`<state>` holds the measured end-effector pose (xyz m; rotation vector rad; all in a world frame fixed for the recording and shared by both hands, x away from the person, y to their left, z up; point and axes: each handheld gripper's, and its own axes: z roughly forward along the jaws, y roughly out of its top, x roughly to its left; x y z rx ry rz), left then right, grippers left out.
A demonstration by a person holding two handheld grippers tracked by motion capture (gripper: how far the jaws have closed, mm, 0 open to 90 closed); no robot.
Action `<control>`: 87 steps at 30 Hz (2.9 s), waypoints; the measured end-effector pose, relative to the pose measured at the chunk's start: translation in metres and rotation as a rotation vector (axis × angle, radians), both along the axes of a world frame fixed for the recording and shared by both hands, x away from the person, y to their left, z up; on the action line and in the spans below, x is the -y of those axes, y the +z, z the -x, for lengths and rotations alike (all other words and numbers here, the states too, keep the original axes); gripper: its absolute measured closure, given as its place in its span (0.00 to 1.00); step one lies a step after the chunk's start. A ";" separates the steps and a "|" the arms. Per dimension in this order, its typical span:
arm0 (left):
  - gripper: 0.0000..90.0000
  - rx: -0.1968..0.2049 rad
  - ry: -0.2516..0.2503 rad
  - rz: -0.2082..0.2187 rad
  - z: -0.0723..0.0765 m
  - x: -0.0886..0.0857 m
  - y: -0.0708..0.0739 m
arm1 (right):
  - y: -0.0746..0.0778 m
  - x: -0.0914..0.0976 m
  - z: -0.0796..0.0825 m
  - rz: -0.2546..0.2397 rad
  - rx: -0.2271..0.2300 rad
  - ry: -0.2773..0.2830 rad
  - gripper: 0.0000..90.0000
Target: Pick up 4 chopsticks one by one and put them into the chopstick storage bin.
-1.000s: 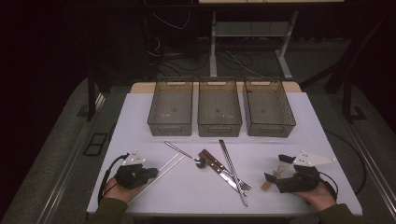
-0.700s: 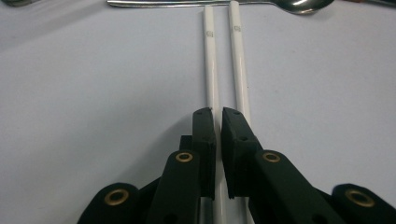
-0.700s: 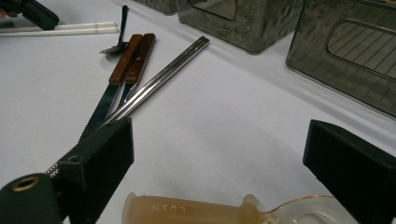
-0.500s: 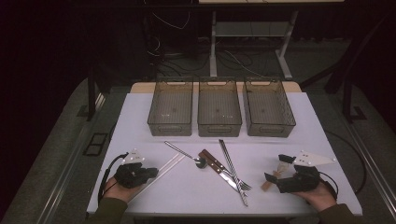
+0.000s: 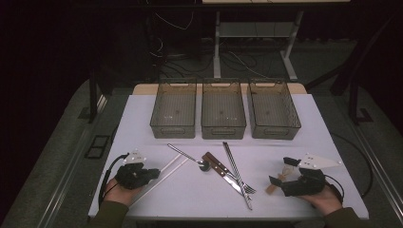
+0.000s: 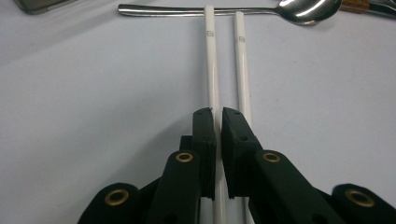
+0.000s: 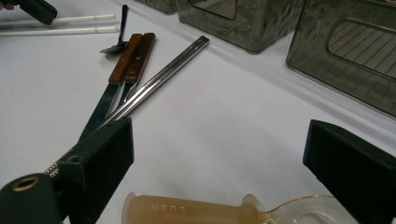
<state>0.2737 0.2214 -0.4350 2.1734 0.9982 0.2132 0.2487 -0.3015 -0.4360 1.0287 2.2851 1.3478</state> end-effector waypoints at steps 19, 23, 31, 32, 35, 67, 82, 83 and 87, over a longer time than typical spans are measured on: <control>0.94 0.018 0.012 0.022 -0.009 0.002 0.017 | -0.003 -0.005 -0.007 0.002 -0.008 0.024 0.10; 0.94 0.026 0.001 0.028 -0.012 0.008 0.022 | -0.005 -0.007 -0.013 0.003 -0.027 0.028 0.10; 0.94 0.048 -0.004 0.051 -0.020 0.013 0.029 | -0.006 -0.008 -0.016 -0.008 -0.033 0.039 0.10; 0.94 0.048 -0.005 0.055 -0.022 0.013 0.030 | -0.006 -0.008 -0.016 -0.010 -0.037 0.038 0.10; 0.94 0.057 -0.006 0.057 -0.025 0.014 0.032 | -0.006 -0.007 -0.016 -0.015 -0.039 0.033 0.10; 0.94 0.143 0.062 0.130 -0.090 0.031 0.076 | -0.005 -0.006 -0.015 -0.023 -0.052 0.019 0.10; 0.94 0.148 0.079 0.119 -0.147 0.048 0.091 | -0.005 -0.005 -0.015 -0.023 -0.043 0.016 0.10; 0.94 0.146 0.081 0.116 -0.150 0.048 0.092 | -0.005 -0.005 -0.015 -0.024 -0.044 0.015 0.10; 0.94 0.153 0.085 0.118 -0.166 0.051 0.091 | -0.004 -0.005 -0.015 -0.025 -0.040 0.014 0.10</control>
